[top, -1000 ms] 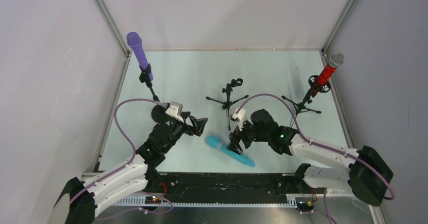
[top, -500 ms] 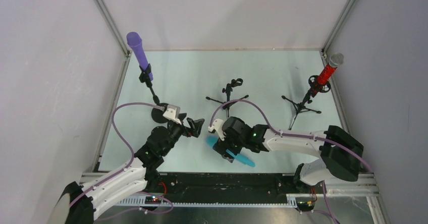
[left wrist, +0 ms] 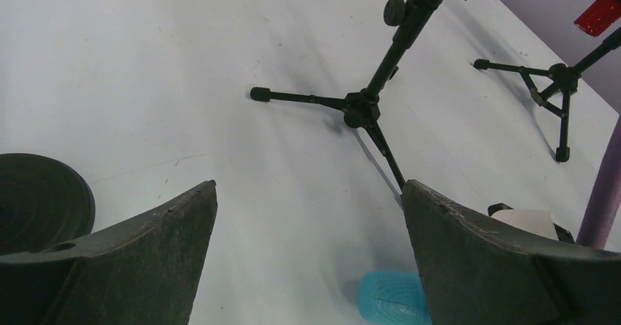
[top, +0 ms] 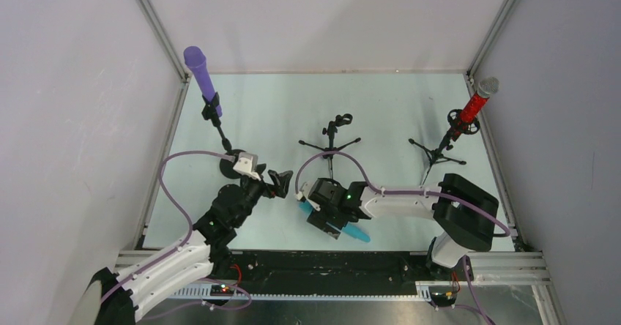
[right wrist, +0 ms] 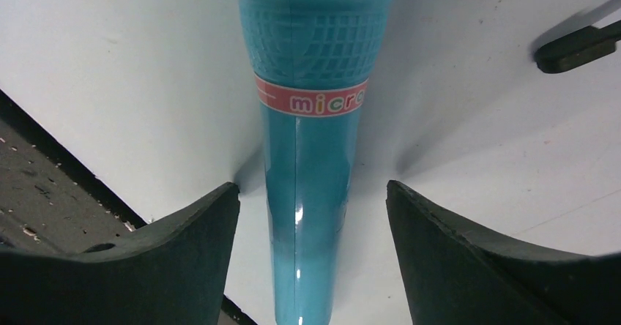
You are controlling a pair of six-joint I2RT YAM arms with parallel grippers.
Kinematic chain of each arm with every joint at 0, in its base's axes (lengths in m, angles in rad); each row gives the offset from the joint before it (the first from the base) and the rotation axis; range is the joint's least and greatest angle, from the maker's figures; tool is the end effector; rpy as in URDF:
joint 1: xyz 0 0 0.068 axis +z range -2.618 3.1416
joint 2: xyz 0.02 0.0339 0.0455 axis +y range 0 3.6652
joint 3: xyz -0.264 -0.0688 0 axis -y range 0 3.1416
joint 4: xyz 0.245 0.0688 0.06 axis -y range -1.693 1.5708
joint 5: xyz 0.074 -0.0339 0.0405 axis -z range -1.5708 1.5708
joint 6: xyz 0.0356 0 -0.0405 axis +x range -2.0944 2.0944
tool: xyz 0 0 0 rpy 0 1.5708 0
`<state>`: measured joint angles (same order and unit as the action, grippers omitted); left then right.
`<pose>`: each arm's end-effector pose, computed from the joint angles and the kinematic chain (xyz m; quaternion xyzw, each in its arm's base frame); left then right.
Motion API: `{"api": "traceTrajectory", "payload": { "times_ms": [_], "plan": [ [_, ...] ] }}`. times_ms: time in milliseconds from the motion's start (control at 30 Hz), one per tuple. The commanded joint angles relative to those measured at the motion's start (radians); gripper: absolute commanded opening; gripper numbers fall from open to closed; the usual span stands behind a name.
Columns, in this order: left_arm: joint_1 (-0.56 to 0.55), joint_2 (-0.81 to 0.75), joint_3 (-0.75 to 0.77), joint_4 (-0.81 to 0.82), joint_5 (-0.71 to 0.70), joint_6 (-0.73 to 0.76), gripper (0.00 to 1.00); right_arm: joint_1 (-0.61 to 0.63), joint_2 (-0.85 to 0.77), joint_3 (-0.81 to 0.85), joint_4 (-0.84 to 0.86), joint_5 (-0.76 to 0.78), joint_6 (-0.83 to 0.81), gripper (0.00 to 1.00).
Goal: Attach the microphones to the stand
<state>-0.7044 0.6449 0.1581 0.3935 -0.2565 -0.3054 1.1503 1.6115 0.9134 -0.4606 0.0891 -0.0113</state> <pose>0.1290 -0.0978 0.2005 0.0609 0.7358 -0.2403 0.6302 0.1257 0.2733 0.1655 -0.5289 0.8225 0.0735 0.1956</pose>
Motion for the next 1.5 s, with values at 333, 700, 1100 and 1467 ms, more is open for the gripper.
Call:
{"api": "traceTrajectory", "payload": {
  "times_ms": [333,700,1100,1467],
  "plan": [
    [0.005,-0.065,-0.014,-0.027,-0.071,0.04,0.98,0.008,0.049,0.06,-0.036,0.029,0.01,0.48],
    [0.005,-0.083,-0.012,-0.049,-0.086,0.053,0.98,0.007,0.014,0.059,-0.013,0.044,0.026,0.31],
    [0.004,-0.084,-0.001,-0.062,-0.089,0.067,0.98,-0.01,-0.133,0.015,0.091,0.048,0.016,0.24],
    [0.006,-0.081,0.018,-0.065,-0.079,0.083,0.99,-0.15,-0.512,-0.19,0.408,-0.069,0.039,0.22]
  ]
}}
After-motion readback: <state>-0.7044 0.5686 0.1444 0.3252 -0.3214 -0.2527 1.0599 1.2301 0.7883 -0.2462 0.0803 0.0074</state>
